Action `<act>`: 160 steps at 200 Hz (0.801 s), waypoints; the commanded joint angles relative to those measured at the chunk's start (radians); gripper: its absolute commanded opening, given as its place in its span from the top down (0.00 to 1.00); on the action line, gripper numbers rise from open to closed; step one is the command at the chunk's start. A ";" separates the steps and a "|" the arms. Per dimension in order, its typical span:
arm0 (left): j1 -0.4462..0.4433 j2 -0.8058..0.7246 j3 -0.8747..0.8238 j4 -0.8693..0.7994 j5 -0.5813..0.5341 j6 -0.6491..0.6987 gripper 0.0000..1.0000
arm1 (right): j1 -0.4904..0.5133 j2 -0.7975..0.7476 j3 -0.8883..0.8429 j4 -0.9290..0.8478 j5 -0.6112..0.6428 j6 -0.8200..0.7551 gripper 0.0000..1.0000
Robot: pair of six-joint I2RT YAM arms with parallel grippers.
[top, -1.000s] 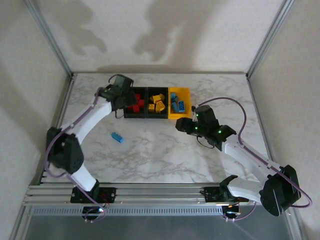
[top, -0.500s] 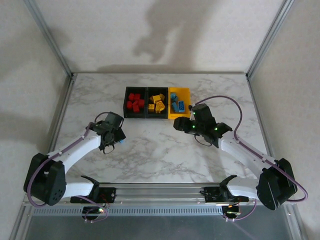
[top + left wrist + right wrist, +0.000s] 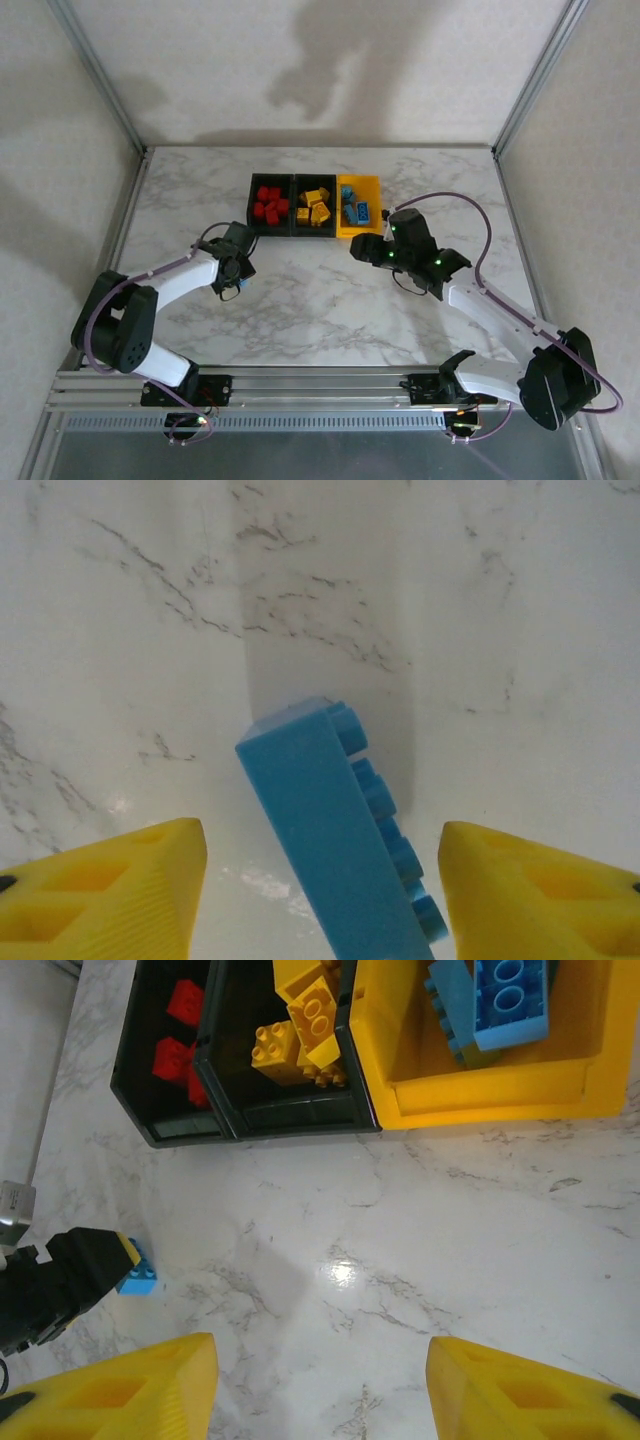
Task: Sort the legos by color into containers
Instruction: Pick up the lego from the middle-left of the table.
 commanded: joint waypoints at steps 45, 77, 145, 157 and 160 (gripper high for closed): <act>-0.011 0.036 0.046 0.017 0.001 0.040 0.79 | 0.010 -0.018 -0.007 -0.021 0.042 -0.002 0.43; -0.061 0.007 0.127 -0.038 0.001 0.069 0.82 | 0.011 -0.029 -0.005 -0.034 0.055 -0.002 0.43; -0.205 0.148 0.517 -0.107 0.071 0.145 0.81 | -0.049 -0.013 0.012 -0.112 0.080 -0.004 0.43; -0.227 0.202 0.600 -0.117 0.082 0.159 0.81 | -0.063 -0.029 0.009 -0.121 0.083 -0.003 0.43; -0.231 0.217 0.621 -0.122 0.084 0.162 0.81 | -0.066 -0.034 0.008 -0.123 0.084 -0.002 0.43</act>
